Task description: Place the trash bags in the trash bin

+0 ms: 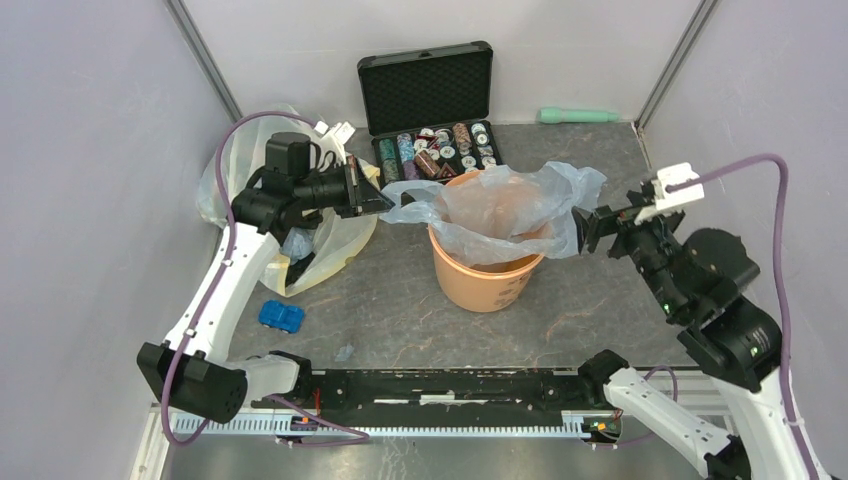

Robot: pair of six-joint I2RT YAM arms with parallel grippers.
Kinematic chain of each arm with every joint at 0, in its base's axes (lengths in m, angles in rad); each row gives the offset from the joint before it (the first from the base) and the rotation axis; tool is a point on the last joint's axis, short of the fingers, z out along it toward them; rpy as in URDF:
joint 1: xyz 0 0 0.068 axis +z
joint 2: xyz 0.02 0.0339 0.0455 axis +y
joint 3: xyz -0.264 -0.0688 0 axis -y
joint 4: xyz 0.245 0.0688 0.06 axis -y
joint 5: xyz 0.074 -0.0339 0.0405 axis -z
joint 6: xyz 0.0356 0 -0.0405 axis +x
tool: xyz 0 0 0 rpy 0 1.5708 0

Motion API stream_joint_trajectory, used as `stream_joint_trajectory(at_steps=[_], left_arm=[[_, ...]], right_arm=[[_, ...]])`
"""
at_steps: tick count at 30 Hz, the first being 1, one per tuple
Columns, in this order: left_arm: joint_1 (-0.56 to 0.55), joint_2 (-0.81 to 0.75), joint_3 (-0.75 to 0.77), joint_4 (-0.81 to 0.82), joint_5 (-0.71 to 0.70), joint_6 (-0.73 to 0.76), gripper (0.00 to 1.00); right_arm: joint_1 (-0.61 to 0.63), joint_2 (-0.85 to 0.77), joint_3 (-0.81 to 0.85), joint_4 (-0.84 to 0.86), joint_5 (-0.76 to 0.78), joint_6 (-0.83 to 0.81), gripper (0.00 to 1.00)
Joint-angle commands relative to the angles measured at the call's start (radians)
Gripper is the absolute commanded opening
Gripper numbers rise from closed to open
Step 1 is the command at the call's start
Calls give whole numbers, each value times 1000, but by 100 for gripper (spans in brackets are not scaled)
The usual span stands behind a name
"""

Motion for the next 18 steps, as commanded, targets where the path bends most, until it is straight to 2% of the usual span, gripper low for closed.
stream_joint_trajectory(at_steps=[1, 7, 13, 17, 18], left_arm=[[4, -19, 54, 34, 24, -14, 2], [4, -15, 73, 14, 7, -4, 2], [4, -13, 74, 11, -5, -2, 2], [4, -7, 83, -9, -23, 11, 2], [4, -6, 85, -16, -33, 17, 2]], right_arm=[[2, 104, 94, -19, -62, -50, 98], [2, 273, 224, -99, -51, -43, 98], [2, 378, 260, -208, 222, -88, 98], [2, 351, 214, -206, 262, -93, 98], [2, 340, 203, -203, 289, -88, 96]])
